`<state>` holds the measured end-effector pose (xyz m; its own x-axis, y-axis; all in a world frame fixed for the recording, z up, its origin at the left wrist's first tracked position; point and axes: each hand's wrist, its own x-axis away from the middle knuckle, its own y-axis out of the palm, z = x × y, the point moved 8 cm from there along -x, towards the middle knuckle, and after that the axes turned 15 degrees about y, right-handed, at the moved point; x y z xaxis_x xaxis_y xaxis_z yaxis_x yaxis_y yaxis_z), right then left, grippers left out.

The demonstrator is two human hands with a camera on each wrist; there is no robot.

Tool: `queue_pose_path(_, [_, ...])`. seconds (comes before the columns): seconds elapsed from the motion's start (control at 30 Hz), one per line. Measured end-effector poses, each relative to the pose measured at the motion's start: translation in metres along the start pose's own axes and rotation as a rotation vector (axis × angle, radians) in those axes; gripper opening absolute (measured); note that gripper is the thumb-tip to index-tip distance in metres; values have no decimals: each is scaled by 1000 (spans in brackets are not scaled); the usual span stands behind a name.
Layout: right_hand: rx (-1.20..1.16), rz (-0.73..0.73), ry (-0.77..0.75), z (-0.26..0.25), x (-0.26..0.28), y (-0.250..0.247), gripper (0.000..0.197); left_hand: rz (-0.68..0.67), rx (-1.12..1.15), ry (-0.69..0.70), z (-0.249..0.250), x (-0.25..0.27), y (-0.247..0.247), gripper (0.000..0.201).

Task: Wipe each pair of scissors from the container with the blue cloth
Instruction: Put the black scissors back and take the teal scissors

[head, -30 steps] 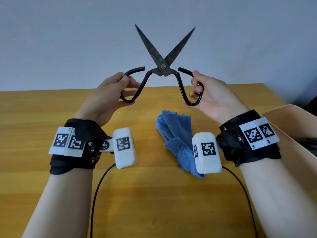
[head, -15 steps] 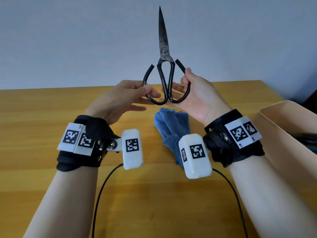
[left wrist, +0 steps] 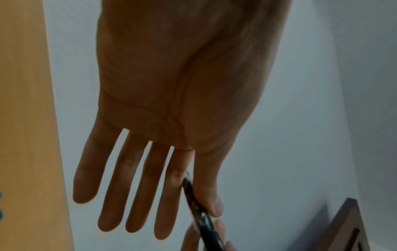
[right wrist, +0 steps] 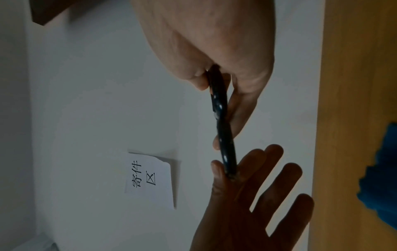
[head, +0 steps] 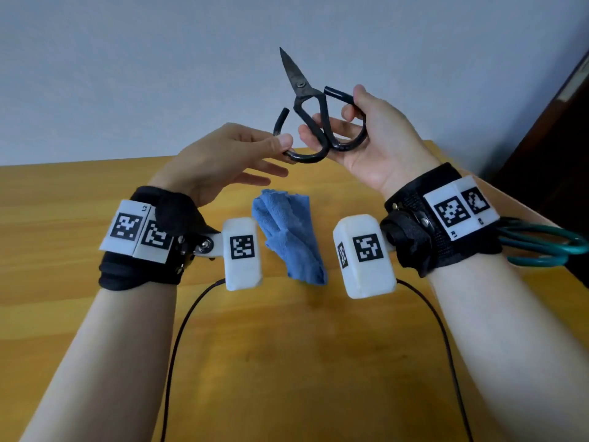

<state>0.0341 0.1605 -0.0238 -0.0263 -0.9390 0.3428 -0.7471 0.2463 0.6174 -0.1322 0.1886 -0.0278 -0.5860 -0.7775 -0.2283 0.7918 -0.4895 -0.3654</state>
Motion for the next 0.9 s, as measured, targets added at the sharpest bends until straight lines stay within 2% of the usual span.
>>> queue_pose_path(0.07, [5, 53, -50, -15, 16, -13, 20, -16, -11, 16, 14, -5, 15, 46])
queue_pose_path(0.23, [85, 167, -154, -50, 56, -48, 12, -41, -30, 50, 39, -14, 58, 38])
queue_pose_path(0.3, [114, 212, -184, -62, 74, -68, 11, -60, -28, 67, 49, -16, 80, 43])
queue_pose_path(0.43, [111, 294, -211, -81, 109, -108, 14, -104, 3, 168, 78, -22, 124, 51])
queue_pose_path(0.6, [154, 376, -280, -105, 151, -141, 24, -254, 57, 301, 114, -24, 182, 42])
queue_pose_path(0.73, [247, 399, -326, -117, 170, -151, 19, -340, 50, 338, 130, -24, 212, 35])
queue_pose_path(0.9, [197, 368, -261, -109, 165, -167, 16, -404, -46, 335, 129, -28, 226, 37])
